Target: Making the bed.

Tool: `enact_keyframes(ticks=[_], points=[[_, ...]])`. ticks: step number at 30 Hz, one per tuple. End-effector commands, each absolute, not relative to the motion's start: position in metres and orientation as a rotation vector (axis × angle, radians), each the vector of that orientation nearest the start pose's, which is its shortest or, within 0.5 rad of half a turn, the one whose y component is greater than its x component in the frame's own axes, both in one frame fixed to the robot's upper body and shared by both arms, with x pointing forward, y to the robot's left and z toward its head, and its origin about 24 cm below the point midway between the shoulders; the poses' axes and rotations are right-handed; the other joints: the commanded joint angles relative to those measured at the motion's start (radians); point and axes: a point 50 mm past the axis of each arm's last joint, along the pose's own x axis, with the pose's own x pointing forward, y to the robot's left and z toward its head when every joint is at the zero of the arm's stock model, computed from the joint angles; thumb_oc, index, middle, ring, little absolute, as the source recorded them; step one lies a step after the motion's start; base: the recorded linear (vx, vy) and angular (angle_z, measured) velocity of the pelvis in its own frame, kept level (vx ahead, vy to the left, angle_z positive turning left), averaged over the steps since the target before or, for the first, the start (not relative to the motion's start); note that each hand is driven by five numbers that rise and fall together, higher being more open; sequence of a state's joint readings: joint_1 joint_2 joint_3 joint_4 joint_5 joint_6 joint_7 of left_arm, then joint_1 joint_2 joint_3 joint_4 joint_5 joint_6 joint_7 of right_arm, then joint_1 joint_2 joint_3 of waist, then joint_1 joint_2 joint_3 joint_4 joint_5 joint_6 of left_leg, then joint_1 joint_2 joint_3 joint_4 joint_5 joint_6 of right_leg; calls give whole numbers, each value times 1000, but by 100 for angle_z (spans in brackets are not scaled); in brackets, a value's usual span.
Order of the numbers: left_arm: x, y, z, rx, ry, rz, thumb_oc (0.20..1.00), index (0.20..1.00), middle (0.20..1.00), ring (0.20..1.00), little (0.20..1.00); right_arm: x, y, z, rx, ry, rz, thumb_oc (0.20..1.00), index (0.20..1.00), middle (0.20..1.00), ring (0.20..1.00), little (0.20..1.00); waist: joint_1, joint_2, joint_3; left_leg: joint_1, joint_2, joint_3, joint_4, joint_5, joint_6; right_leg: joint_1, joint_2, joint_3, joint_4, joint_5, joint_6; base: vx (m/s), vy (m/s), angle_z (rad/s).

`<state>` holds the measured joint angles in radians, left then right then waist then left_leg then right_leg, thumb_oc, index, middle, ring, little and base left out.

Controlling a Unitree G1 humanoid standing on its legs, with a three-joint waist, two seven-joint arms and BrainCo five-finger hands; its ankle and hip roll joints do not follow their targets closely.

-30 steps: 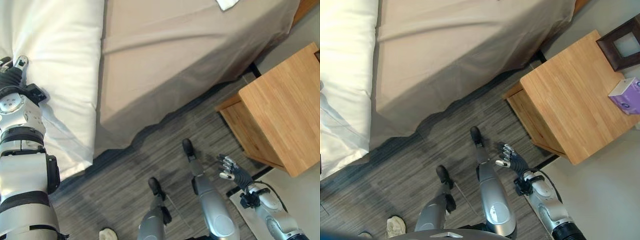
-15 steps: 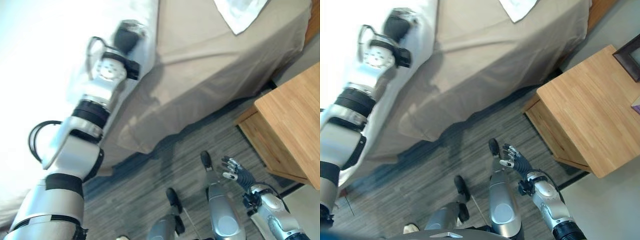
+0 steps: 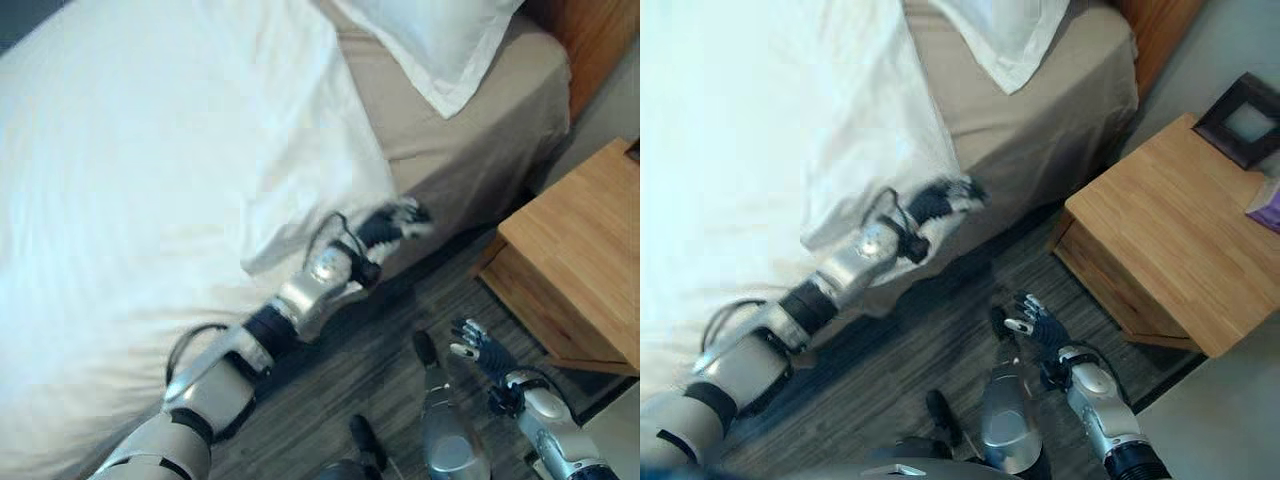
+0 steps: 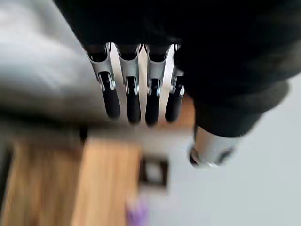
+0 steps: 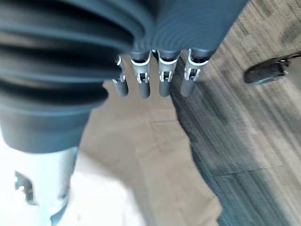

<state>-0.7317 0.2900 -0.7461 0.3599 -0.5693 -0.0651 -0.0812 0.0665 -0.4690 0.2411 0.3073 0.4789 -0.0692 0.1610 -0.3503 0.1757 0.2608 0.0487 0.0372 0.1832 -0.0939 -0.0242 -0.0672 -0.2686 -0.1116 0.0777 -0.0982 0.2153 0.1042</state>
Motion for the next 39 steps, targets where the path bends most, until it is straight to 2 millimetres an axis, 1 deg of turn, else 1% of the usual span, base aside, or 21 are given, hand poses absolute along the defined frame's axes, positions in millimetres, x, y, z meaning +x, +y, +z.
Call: enact_keyframes(ticks=[1,3,4,5,6,7,8,10,13,14,15,16,17,19,21,23,26,31,32,33,39], points=[[329,17,167,-16,-301,-834,1000,1000,1000,1000,1000,197,-220,-31,-9,384,231,1000,1000,1000,1000,1000,-19,14,-42,-46,8,-53,7,54,-32,164,40,10,18,-160,14,60,24,-1],[320,16,183,-116,-363,-869,1000,1000,1000,1000,1000,194,-218,-36,-12,411,251,1000,1000,1000,1000,1000,-8,18,-63,-30,4,-69,7,53,-30,192,38,-3,20,-166,11,47,11,15],[320,16,183,-116,-363,-869,1000,1000,1000,1000,1000,194,-218,-36,-12,411,252,1000,1000,1000,1000,1000,-8,18,-63,-29,4,-69,7,53,-30,192,38,-3,19,-166,11,34,2,15],[315,18,196,-173,-415,-886,1000,1000,1000,1000,1000,193,-216,-38,-17,421,267,1000,1000,1000,1000,1000,-1,17,-75,-24,3,-75,7,52,-29,204,38,-8,20,-169,11,16,-3,14],[315,18,196,-173,-415,-886,1000,1000,1000,1000,1000,193,-216,-38,-17,421,267,1000,1000,1000,1000,1000,-2,17,-74,-23,3,-76,7,52,-29,205,38,-9,20,-169,11,24,-11,11],[313,19,203,-184,-447,-889,1000,1000,1000,1000,1000,193,-216,-38,-19,420,276,1000,1000,1000,1000,1000,2,16,-80,-21,3,-79,7,51,-29,210,38,-11,20,-170,11,22,-11,6],[311,23,214,-187,-499,-890,1000,1000,1000,1000,1000,191,-216,-37,-29,421,283,1000,1000,1000,1000,1000,5,14,-86,-16,3,-83,7,51,-29,217,38,-14,20,-172,11,0,0,0],[311,35,226,-186,-557,-859,1000,1000,1000,1000,1000,188,-217,-39,-43,432,294,1000,1000,1000,1000,1000,14,11,-95,-11,1,-87,7,48,-28,226,37,-20,20,-174,11,0,0,0],[319,63,239,15,-637,-741,1000,1000,1000,1000,1000,180,-223,-44,-59,459,277,1000,1000,1000,1000,1000,32,8,-109,-7,0,-95,7,48,-28,238,36,-28,18,-175,12,14,-12,2],[323,89,251,171,-690,-638,1000,1000,1000,1000,1000,176,-227,-45,-57,465,257,1000,1000,1000,1000,1000,44,8,-110,-8,0,-101,7,51,-28,241,35,-35,16,-175,14,0,0,0],[323,89,251,172,-690,-638,1000,1000,1000,1000,1000,176,-227,-45,-57,465,258,1000,1000,1000,1000,1000,42,8,-109,-7,0,-102,7,51,-28,242,35,-35,16,-175,14,0,0,0],[331,115,245,231,-656,-534,1000,1000,1000,1000,1000,172,-230,-48,-50,474,239,1000,1000,1000,1000,1000,54,8,-110,-8,0,-104,7,53,-28,244,34,-39,15,-175,15,0,0,0],[330,116,245,231,-655,-534,1000,1000,1000,1000,1000,172,-230,-48,-50,475,240,1000,1000,1000,1000,1000,53,7,-109,-7,0,-104,7,53,-28,245,34,-39,15,-175,15,-8,-4,10],[337,145,238,341,-629,-379,1000,1000,1000,1000,1000,168,-230,-49,-29,477,224,1000,1000,1000,1000,1000,63,5,-104,-9,-1,-109,7,55,-28,245,35,-42,14,-176,16,-19,-7,24],[343,165,223,379,-559,-277,1000,1000,1000,1000,1000,167,-228,-51,-23,482,225,1000,1000,1000,1000,1000,68,4,-99,-14,0,-108,7,57,-28,241,36,-42,13,-175,16,-30,1,9],[345,174,216,396,-527,-243,1000,1000,1000,1000,1000,169,-228,-50,-23,479,228,1000,1000,1000,1000,1000,68,4,-94,-19,1,-106,7,58,-29,235,38,-41,14,-174,16,0,0,0],[349,185,206,428,-473,-201,1000,1000,1000,1000,1000,169,-227,-50,-30,483,239,1000,1000,1000,1000,1000,69,2,-85,-24,4,-100,7,60,-29,230,40,-37,14,-172,16,0,0,0],[354,191,200,470,-433,-168,1000,1000,1000,1000,1000,172,-226,-51,-25,484,244,1000,1000,1000,1000,1000,64,-3,-67,-36,6,-92,7,63,-29,210,44,-29,17,-168,16,-5,-1,-2],[354,191,200,470,-433,-167,1000,1000,1000,1000,1000,172,-226,-50,-25,484,244,1000,1000,1000,1000,1000,64,-3,-67,-36,7,-92,7,63,-29,210,44,-29,17,-168,16,-60,2,-4],[358,190,200,430,-436,-131,1000,1000,1000,1000,1000,177,-227,-47,-37,470,245,1000,1000,1000,1000,1000,59,-5,-44,-54,8,-88,7,68,-28,184,44,-24,23,-164,16,-78,6,-6],[366,193,208,518,-444,-46,1000,1000,1000,1000,1000,177,-231,-46,-41,465,220,1000,1000,1000,1000,1000,57,-2,-23,-84,11,-76,7,73,-28,141,49,-12,27,-156,16,-15,-8,-12]])
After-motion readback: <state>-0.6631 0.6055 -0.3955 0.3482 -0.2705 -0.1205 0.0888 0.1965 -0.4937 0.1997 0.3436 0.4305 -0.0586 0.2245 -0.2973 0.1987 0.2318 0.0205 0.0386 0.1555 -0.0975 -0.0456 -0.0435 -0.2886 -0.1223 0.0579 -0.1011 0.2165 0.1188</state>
